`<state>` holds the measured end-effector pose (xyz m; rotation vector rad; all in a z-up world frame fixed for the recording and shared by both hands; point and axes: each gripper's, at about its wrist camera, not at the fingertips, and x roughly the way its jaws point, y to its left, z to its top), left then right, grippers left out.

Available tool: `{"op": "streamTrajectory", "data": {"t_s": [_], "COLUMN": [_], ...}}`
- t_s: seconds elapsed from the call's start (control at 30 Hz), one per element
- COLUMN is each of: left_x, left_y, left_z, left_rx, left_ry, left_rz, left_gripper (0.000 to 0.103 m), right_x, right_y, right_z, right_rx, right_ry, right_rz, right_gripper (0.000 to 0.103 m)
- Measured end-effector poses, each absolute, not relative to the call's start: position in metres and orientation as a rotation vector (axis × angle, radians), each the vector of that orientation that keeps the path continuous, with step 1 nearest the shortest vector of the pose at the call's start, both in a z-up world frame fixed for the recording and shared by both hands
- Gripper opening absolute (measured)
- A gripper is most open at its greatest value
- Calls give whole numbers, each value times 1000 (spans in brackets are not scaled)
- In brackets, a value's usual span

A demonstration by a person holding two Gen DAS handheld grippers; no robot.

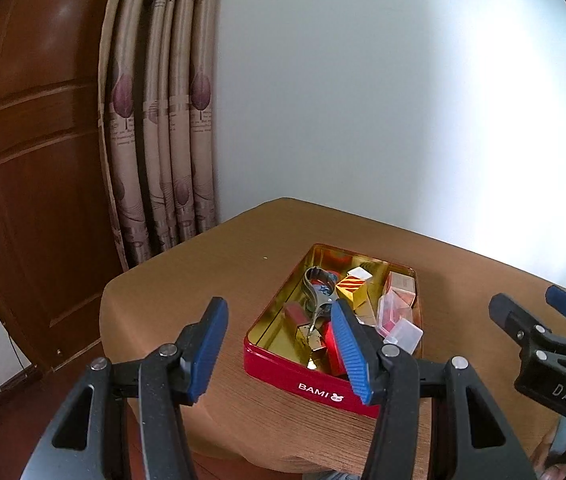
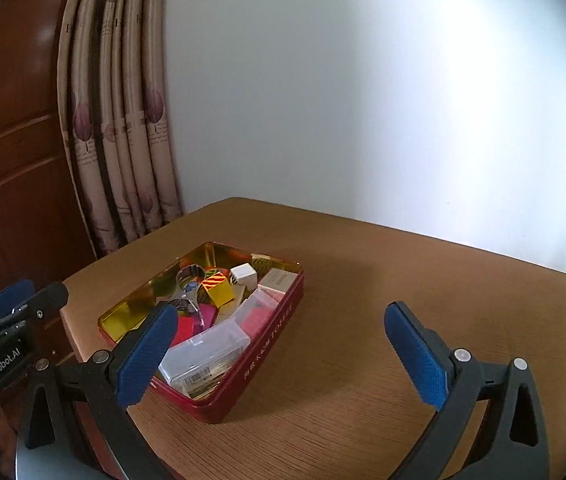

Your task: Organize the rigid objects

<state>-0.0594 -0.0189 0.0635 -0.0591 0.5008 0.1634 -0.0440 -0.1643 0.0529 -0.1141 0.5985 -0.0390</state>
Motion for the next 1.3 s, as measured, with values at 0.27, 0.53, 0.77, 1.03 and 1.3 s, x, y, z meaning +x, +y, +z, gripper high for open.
{"op": "streamTrajectory", "data": {"t_s": [0.27, 0.53, 0.77, 1.03, 1.3], "left_x": [-61, -60, -60, -58, -58], "left_y": [-29, -27, -27, -31, -30], "left_z": [64, 63, 61, 58, 57], "left_rx": [-31, -45, -45, -26, -31], "left_ry": [489, 499, 504, 517, 527], "left_rz": [114, 102, 105, 113, 110], "left_gripper": [55, 57, 63, 63, 63], "right_x": [-51, -53, -54, -56, -58], "right_y": [-156, -155, -157, -155, -156], "right_z": [53, 55, 51, 52, 51], "right_rx": [-138, -137, -121, -134, -137], "right_ry": [580, 579, 607, 609, 617], "right_rz": [-34, -21, 4, 9, 9], "right_gripper": [102, 102, 102, 102, 102]}}
